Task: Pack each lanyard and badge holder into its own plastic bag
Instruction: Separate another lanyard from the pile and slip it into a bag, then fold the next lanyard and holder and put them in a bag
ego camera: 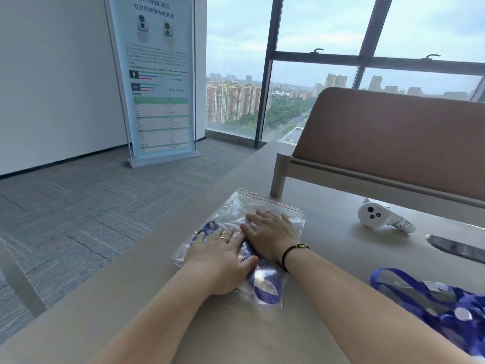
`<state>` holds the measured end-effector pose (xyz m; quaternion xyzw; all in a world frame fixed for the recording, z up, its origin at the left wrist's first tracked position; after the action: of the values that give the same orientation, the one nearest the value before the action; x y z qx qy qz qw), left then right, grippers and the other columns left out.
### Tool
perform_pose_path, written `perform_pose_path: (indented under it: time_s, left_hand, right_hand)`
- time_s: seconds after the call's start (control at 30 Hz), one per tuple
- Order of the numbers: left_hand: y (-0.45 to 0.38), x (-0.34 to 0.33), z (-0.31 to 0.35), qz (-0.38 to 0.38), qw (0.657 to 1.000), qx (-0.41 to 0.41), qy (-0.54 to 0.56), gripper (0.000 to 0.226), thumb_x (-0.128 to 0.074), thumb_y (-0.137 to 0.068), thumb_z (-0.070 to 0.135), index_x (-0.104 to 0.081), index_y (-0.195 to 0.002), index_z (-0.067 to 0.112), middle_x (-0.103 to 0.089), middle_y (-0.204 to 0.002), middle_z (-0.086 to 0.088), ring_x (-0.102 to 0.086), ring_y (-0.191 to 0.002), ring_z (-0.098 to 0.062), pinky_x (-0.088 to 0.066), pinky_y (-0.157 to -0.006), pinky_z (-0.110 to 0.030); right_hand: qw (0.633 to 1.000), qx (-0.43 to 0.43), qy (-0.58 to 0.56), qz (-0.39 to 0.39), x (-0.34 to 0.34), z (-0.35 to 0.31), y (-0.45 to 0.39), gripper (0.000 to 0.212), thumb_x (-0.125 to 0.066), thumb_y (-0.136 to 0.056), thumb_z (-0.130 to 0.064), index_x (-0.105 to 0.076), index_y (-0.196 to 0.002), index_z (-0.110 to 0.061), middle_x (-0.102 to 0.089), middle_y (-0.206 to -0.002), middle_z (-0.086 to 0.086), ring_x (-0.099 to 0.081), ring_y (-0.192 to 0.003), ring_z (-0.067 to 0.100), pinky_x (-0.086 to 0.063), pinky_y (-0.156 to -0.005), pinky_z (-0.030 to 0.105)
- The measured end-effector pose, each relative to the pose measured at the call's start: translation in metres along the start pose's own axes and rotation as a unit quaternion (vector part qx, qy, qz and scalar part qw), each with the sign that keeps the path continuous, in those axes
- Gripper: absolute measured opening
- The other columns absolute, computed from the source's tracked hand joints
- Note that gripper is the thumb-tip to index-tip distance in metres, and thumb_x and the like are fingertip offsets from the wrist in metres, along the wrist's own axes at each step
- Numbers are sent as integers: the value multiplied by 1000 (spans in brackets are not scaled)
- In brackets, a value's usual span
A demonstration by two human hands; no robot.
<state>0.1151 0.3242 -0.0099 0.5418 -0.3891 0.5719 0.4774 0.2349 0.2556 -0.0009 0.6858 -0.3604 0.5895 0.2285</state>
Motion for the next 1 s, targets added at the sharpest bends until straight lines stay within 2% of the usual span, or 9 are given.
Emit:
perform_pose_path:
  time_s: [0.1,0.2,0.3,0.37,0.53,0.7,0.77,0.9,1.0]
  left_hand:
    - [3,2,0,13,1000,0,7,78,-18,-92,73,-11,-158,33,-9,-167,9,-4,-154,-12,-5,-124,-45]
    - [11,14,0,62,998,7,11,72,-26,-90,74,-37,-148,34,-34,-159,9,-26,-148,-14,-20,-120,-42]
    - [24,36,27,137,989,-14,-45,60,-34,-89,71,-53,-132,33,-55,-139,12,-48,-132,-16,-34,-110,-40]
    - [36,45,62,166,985,-39,-19,54,-42,-91,67,-57,-131,33,-62,-133,11,-55,-125,-18,-37,-105,-37]
    - [83,48,179,164,975,-132,77,45,-45,-94,59,-58,-130,35,-62,-130,12,-57,-121,-14,-43,-95,-30]
    - [107,18,268,115,964,-175,167,26,-50,-89,53,-66,-97,34,-70,-95,15,-64,-92,-10,-53,-80,-32]
    - [114,7,294,119,961,-189,165,26,-52,-86,54,-65,-96,34,-68,-92,18,-64,-89,-7,-53,-73,-29]
    - [130,0,332,146,958,-216,119,31,-54,-89,50,-67,-111,33,-69,-103,14,-63,-99,-10,-48,-79,-27]
    - [134,-11,346,155,959,-224,81,37,-51,-88,58,-66,-112,33,-65,-110,15,-58,-107,-11,-43,-89,-28]
  right_hand:
    - [999,-7,-20,46,15,2,15,48,-44,-92,-53,-57,-130,-27,-56,-139,-2,-49,-130,22,-33,-112,42]
    - [996,16,-63,60,34,3,54,35,-53,-93,-44,-64,-120,-25,-66,-126,-3,-58,-117,21,-45,-101,37]
    - [992,13,-113,55,56,18,109,24,-55,-93,-42,-70,-106,-28,-72,-109,-9,-63,-101,16,-50,-86,31]
    - [990,2,-130,56,73,37,149,23,-57,-94,-43,-72,-102,-28,-73,-102,-12,-63,-94,10,-51,-84,30]
    - [981,-45,-168,90,127,102,254,11,-63,-93,-35,-72,-92,-29,-72,-84,-15,-59,-76,-2,-45,-70,17]
    - [953,-142,-200,179,163,190,351,16,-68,-89,-27,-69,-73,-32,-66,-67,-22,-58,-64,-1,-41,-58,10]
    - [939,-183,-199,215,168,223,381,20,-68,-87,-25,-67,-68,-31,-64,-62,-20,-55,-60,1,-40,-56,12]
    - [918,-273,-174,230,145,270,422,21,-69,-86,-31,-61,-66,-32,-59,-60,-11,-53,-60,7,-41,-57,25]
    - [928,-278,-124,214,128,277,430,11,-67,-84,-44,-66,-87,-34,-59,-76,-14,-57,-81,14,-39,-69,28]
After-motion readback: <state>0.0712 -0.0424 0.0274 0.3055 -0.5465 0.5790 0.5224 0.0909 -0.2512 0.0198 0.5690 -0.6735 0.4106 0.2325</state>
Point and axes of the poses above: each hand's wrist, its own y-axis away from the middle knuckle, its own x-axis out of the back of the hand, z = x × y, the point moved 8 cm from there along -y, towards the middle knuckle
